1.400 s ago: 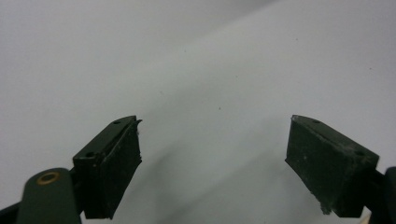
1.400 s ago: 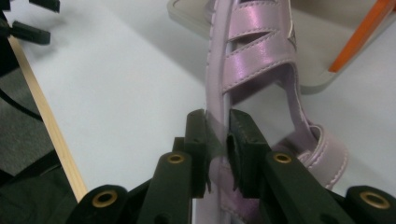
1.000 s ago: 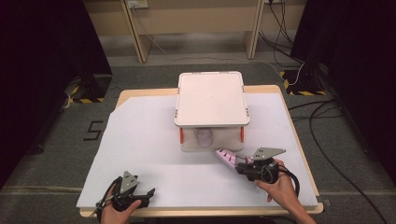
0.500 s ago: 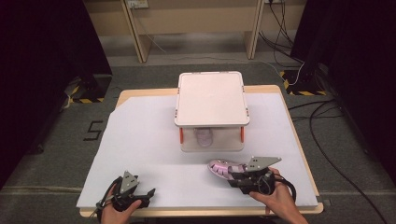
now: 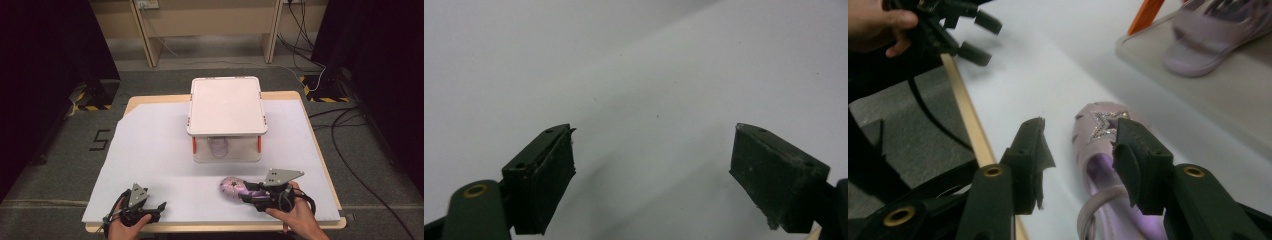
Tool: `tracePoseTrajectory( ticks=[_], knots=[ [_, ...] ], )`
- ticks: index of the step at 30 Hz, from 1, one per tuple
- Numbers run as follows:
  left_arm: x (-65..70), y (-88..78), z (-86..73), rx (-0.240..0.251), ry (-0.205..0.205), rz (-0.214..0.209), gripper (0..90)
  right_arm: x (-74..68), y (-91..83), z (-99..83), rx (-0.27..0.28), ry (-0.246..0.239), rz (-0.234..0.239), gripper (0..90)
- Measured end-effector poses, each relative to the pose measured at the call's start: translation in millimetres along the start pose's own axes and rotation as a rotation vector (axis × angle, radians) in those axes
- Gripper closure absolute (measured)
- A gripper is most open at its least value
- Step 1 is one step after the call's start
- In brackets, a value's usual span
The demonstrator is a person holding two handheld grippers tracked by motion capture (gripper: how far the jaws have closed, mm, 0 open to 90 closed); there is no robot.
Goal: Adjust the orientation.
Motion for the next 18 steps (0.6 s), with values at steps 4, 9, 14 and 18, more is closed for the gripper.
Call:
tracePoseTrajectory(
  ticks=[4, 9, 14, 18],
  knots=[
    [-0.6, 0.2, 0.1, -0.005, 0.003, 0.003, 17.2, 14.1, -10.6, -1.7, 0.026, 0.010, -0.037, 52.2],
    [-1.4, 0.4, -0.2, -0.009, -0.001, 0.005, 17.2, 33.9, -16.3, -13.7, 0.030, 0.034, -0.067, 46.9],
    [-1.7, 0.8, 0.3, -0.004, -0.003, 0.002, 17.2, 46.8, -14.4, -24.6, 0.012, 0.047, -0.072, 39.6],
    [-0.4, 0.0, 0.3, -0.003, 0.000, 0.000, 17.2, 48.1, -11.5, -28.7, -0.012, 0.023, -0.085, 35.6]
  ],
)
Point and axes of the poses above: each handheld gripper's, and its own axes: y roughly forward along the jaws, z roughly out of its top, x roughly to its right, the point moved 7 cm from there along y, roughly forward along the jaws, and after that the axes turned 6 degrees about -x, right-handed, at the moved point
